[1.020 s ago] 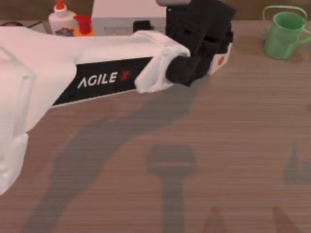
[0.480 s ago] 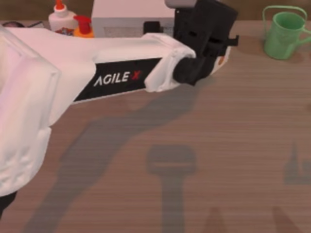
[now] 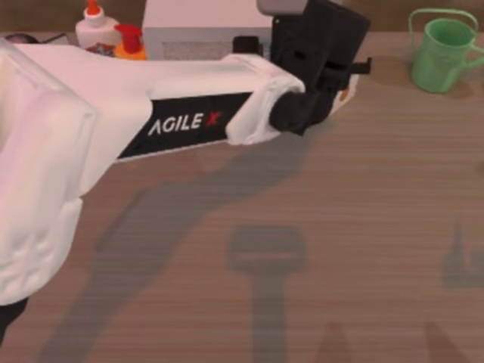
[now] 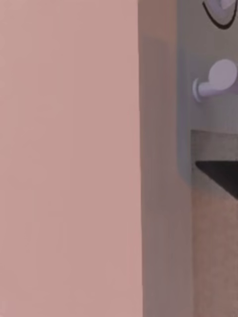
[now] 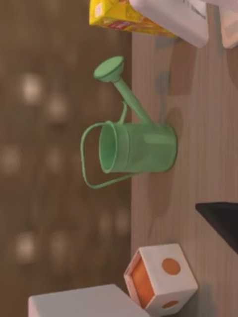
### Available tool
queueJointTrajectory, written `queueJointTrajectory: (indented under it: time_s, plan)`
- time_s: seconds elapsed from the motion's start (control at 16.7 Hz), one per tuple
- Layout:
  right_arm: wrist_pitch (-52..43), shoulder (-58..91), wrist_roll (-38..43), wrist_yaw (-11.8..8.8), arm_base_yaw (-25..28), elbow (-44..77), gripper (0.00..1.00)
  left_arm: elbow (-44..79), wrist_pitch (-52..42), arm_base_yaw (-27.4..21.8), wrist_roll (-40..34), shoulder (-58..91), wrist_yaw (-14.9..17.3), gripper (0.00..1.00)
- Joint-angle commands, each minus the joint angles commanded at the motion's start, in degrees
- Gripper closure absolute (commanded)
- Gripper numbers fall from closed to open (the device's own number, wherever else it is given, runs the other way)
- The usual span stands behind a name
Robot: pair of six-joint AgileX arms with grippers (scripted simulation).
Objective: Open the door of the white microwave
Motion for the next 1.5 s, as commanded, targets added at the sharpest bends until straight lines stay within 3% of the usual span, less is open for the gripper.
queueJointTrajectory:
  time_s: [0.24, 0.3, 0.72, 0.78, 0.96, 1.2, 1.5]
  plan:
    - [0.00, 0.00, 0.00, 0.00, 0.00, 0.00, 0.00, 0.00, 0.00, 0.00, 0.00, 0.00, 0.00, 0.98]
    - [0.00, 0.00, 0.00, 0.00, 0.00, 0.00, 0.00, 0.00, 0.00, 0.00, 0.00, 0.00, 0.00, 1.00]
    - [0.00, 0.00, 0.00, 0.00, 0.00, 0.00, 0.00, 0.00, 0.00, 0.00, 0.00, 0.00, 0.00, 1.00]
    - [0.00, 0.00, 0.00, 0.00, 0.00, 0.00, 0.00, -2.20, 0.04, -3.57, -0.04, -1.64, 0.02, 1.00]
    - [0.00, 0.00, 0.00, 0.00, 0.00, 0.00, 0.00, -0.29, -1.92, -3.49, -0.55, -0.77, 0.56, 1.00]
    - [0.00, 0.00, 0.00, 0.00, 0.00, 0.00, 0.00, 9.17, -12.74, -2.84, -3.07, 3.19, 3.26, 1.00]
    - [0.00, 0.00, 0.00, 0.00, 0.00, 0.00, 0.00, 26.68, -35.86, -1.16, -7.98, 9.33, 8.82, 1.00]
